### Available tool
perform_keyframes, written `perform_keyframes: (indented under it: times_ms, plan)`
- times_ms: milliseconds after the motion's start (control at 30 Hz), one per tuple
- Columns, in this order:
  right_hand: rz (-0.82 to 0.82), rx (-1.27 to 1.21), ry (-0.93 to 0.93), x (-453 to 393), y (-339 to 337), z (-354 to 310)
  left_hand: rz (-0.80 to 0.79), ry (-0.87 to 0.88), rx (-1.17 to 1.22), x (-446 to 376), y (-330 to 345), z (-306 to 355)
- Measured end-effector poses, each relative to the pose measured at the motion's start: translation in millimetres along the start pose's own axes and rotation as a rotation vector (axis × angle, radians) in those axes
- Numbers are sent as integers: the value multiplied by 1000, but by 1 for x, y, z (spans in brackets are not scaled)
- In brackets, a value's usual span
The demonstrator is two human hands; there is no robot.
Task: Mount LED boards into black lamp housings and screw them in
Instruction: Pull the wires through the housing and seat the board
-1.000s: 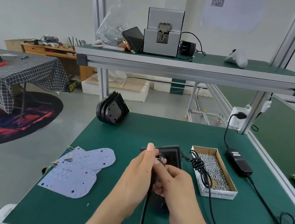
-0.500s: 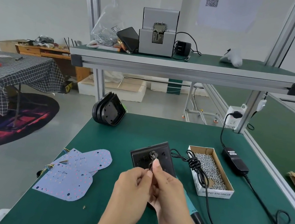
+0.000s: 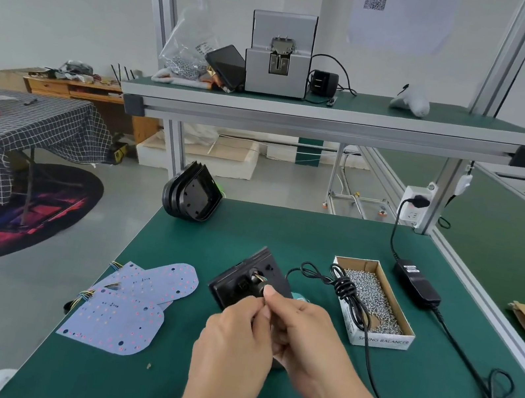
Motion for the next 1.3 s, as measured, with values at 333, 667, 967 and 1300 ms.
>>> perform_keyframes:
  times_ms: [333,667,967,1300]
  plan:
    - [-9,-281,139,-22,7,13,5,-69,-95,16,-3,-2]
    - [-39,-371,293,-32,15,10,48,-99,-104,19,3,-7]
    - [-4,-412,296,-38,20,11,97,-99,-90,29,6,-8]
    - [23,-451,309,-40,18,10,82,-111,-101,31,13,-8]
Point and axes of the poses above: each hand's wrist, its own x-axis away from the middle knuckle, its own y-axis out of the palm, z = x × y, the point moved 6 cm from there along -x, towards the middle knuckle, and after that the axes turned 13 degrees about -z, right-handed, at the moved point
